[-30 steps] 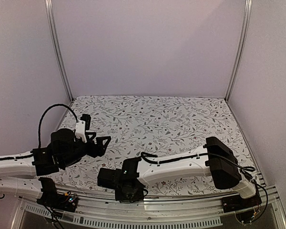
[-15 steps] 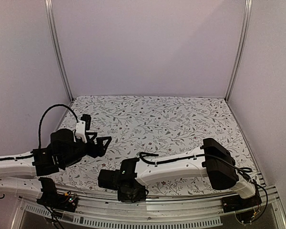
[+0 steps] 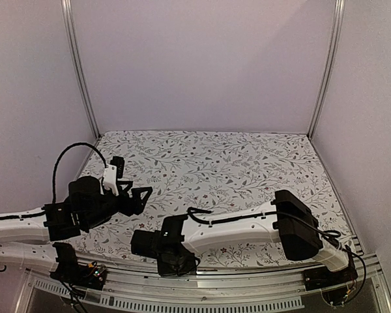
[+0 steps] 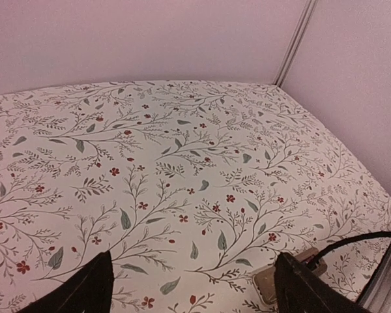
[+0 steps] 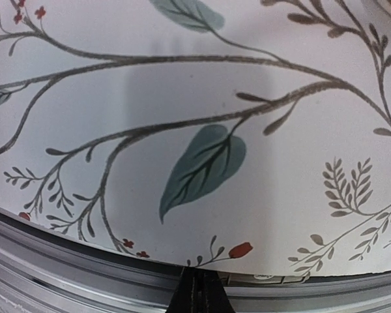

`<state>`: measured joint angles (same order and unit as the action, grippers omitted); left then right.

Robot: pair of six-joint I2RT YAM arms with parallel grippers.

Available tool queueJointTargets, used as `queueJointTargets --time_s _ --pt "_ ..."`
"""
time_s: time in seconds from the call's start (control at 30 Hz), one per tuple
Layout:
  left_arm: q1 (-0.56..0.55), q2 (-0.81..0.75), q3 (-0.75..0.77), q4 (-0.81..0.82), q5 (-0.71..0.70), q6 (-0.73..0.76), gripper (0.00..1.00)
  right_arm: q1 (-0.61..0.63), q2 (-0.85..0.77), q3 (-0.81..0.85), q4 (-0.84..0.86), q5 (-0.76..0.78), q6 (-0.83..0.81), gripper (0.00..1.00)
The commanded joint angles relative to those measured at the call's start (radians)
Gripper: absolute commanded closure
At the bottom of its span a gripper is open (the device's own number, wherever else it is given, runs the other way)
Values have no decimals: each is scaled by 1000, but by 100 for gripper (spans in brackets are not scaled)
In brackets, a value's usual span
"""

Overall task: Load the batteries into the remote control
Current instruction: Pick up the battery cover from the corner of the board.

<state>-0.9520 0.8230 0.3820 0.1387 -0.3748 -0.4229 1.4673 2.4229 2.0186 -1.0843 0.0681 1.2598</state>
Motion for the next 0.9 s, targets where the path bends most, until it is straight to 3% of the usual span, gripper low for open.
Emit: queueJointTargets --time_s 0.0,0.2,0.6,0.7,0.87 --pt "-14 -5 -10 16 3 14 15 -13 -46 -20 64 11 -57 100" --pt "-15 -7 -9 16 2 19 15 -16 -189 -131 150 24 -86 100" --pt "-17 0 -9 22 17 30 15 -27 -295 -181 193 68 -128 100" --pt "-18 -10 -10 33 28 41 16 -44 -363 -276 246 95 -180 100" --pt "-39 -40 -12 66 49 96 17 -123 -518 -436 377 62 -404 100"
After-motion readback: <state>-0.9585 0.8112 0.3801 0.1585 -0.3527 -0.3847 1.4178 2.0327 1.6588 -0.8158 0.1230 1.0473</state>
